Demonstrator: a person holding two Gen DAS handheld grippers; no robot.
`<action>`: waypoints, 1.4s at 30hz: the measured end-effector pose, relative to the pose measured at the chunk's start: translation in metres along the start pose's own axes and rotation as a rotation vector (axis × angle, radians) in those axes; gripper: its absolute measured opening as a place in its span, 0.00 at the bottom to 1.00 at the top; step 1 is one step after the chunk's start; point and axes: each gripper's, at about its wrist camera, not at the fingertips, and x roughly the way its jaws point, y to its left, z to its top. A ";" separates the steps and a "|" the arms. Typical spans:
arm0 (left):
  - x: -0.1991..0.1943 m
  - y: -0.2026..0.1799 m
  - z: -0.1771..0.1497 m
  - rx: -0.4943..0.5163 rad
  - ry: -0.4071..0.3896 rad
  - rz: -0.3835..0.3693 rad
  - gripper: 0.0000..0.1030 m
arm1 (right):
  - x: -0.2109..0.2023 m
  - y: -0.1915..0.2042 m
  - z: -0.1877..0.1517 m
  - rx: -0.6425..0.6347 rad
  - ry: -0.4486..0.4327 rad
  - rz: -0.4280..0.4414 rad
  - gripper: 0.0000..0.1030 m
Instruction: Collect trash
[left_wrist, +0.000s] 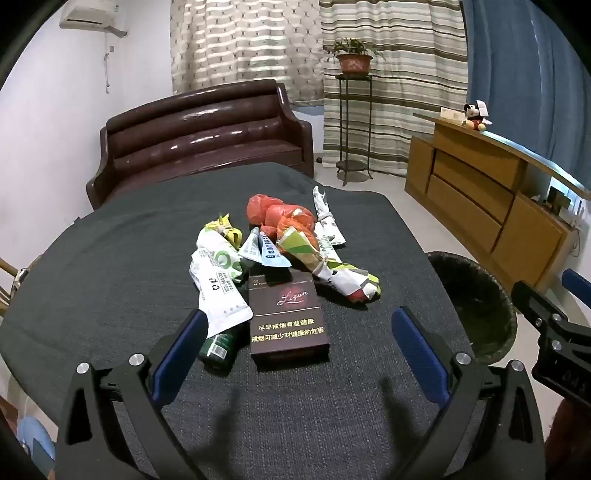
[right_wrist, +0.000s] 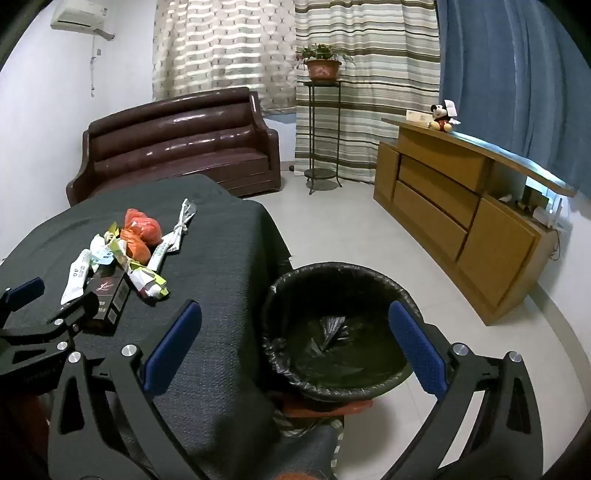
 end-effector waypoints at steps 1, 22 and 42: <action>0.000 0.000 0.000 0.001 0.001 0.001 0.94 | 0.000 0.000 0.000 0.001 0.000 0.000 0.96; 0.000 0.000 0.000 0.002 0.000 0.003 0.94 | 0.001 0.000 0.000 0.004 0.006 0.002 0.96; 0.000 0.000 0.000 0.006 0.001 0.003 0.94 | 0.002 -0.009 -0.004 0.006 0.012 0.002 0.96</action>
